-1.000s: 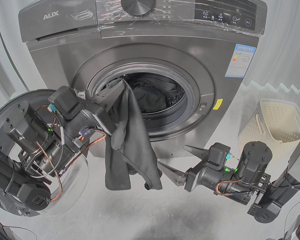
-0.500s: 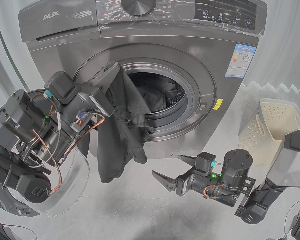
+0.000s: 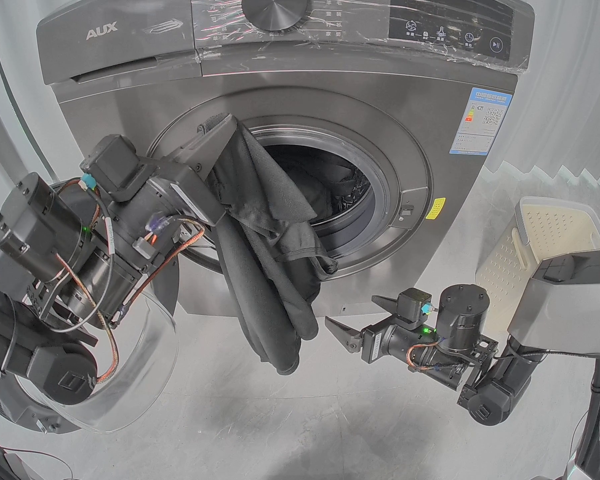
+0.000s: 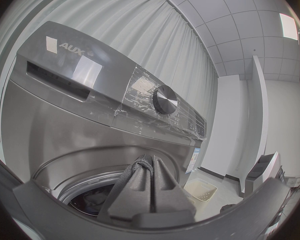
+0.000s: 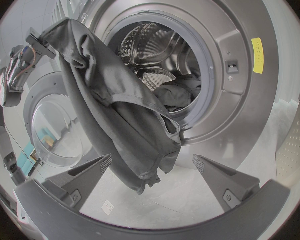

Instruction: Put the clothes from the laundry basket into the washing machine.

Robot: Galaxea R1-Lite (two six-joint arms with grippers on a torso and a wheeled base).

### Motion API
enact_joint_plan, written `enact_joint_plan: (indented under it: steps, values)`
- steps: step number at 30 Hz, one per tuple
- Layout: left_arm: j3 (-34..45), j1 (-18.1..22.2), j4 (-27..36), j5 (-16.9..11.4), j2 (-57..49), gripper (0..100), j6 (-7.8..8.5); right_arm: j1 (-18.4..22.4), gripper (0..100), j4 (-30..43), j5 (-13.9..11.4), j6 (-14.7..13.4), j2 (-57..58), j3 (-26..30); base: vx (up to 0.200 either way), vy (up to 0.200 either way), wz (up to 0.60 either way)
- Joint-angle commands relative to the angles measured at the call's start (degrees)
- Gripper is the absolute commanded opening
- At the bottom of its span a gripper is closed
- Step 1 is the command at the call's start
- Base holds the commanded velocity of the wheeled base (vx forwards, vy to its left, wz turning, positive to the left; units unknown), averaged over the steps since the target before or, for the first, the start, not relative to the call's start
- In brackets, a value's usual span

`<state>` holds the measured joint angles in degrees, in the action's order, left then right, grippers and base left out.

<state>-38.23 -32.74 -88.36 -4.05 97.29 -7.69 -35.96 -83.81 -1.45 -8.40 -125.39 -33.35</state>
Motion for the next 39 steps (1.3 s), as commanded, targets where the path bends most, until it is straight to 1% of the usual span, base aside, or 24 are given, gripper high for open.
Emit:
enact_joint_plan:
  steps: [1,3,12,15,17,19,23,29,30,31,34,35,36,37,38,39]
  values:
    - [-0.09,-0.13,-0.06,-0.17,-0.79,0,0.05,0.72,100,-0.04,-0.22,0.14,-3.1,-1.8,0.0,0.0,0.0]
    - [-0.09,-0.13,-0.06,-0.17,-1.05,0,-0.04,0.72,100,-0.04,-0.22,0.14,-3.81,-2.77,0.0,0.0,0.0]
    - [0.09,-0.57,-0.06,-0.26,-1.76,0,-0.04,0.89,100,0.23,-0.22,0.23,-10.93,-13.49,0.0,0.0,0.0]
    - [0.09,-0.57,-0.06,-0.35,-1.76,0,-0.04,1.42,100,0.31,-0.22,0.31,-12.33,-15.87,0.0,0.0,0.0]
    - [0.09,-0.65,-0.06,-0.35,-1.76,0,-0.04,1.51,100,0.05,-0.22,0.31,-14.0,-18.41,0.0,0.0,0.0]
    - [0.09,-0.65,-0.15,-0.35,-1.76,0,0.05,1.51,100,0.05,-0.31,0.4,-15.14,-19.82,0.0,0.0,0.0]
    - [0.09,-0.65,-0.15,-0.35,-1.84,0,0.05,0.81,100,-0.04,-1.63,1.28,-16.2,-21.31,0.0,0.0,0.0]
    - [0.17,-0.65,-0.06,-0.35,-2.46,0,-0.04,0.28,100,0.05,-1.89,1.37,-17.61,-24.57,0.0,0.0,0.0]
    - [0.26,-0.65,-0.06,-0.35,-2.55,0,-0.04,0.37,100,0.05,-2.33,1.37,-19.01,-26.68,0.0,0.0,0.0]
    - [0.26,-0.65,-0.06,-0.35,-2.55,0,0.05,0.37,100,0.05,-2.42,1.37,-19.19,-26.94,0.0,0.0,0.0]
    - [0.44,-0.65,-0.15,-0.35,-2.72,0,0.05,0.89,100,0.05,-2.59,1.54,-21.47,-31.33,0.0,0.0,0.0]
    - [0.44,-0.65,-0.15,-0.35,-2.72,0,-0.04,0.89,100,0.05,-2.59,1.54,-21.56,-31.51,0.0,0.0,0.0]
    - [0.52,-0.65,-0.15,-0.44,-2.72,0,-0.04,1.25,100,0.05,-2.68,2.07,-22.7,-33.71,0.0,0.0,0.0]
    - [0.52,-0.65,-0.15,-0.44,-2.72,0,-0.04,1.25,100,0.05,-2.68,2.16,-22.79,-34.06,0.0,0.0,0.0]
    - [0.61,-0.65,-0.15,-0.44,-2.72,0,-0.04,1.77,100,0.14,-2.94,2.42,-23.67,-36.08,0.0,0.0,0.0]
    - [0.61,-0.65,-0.15,-0.44,-2.72,0,-0.04,1.95,100,0.14,-3.03,2.51,-24.02,-36.78,0.0,0.0,0.0]
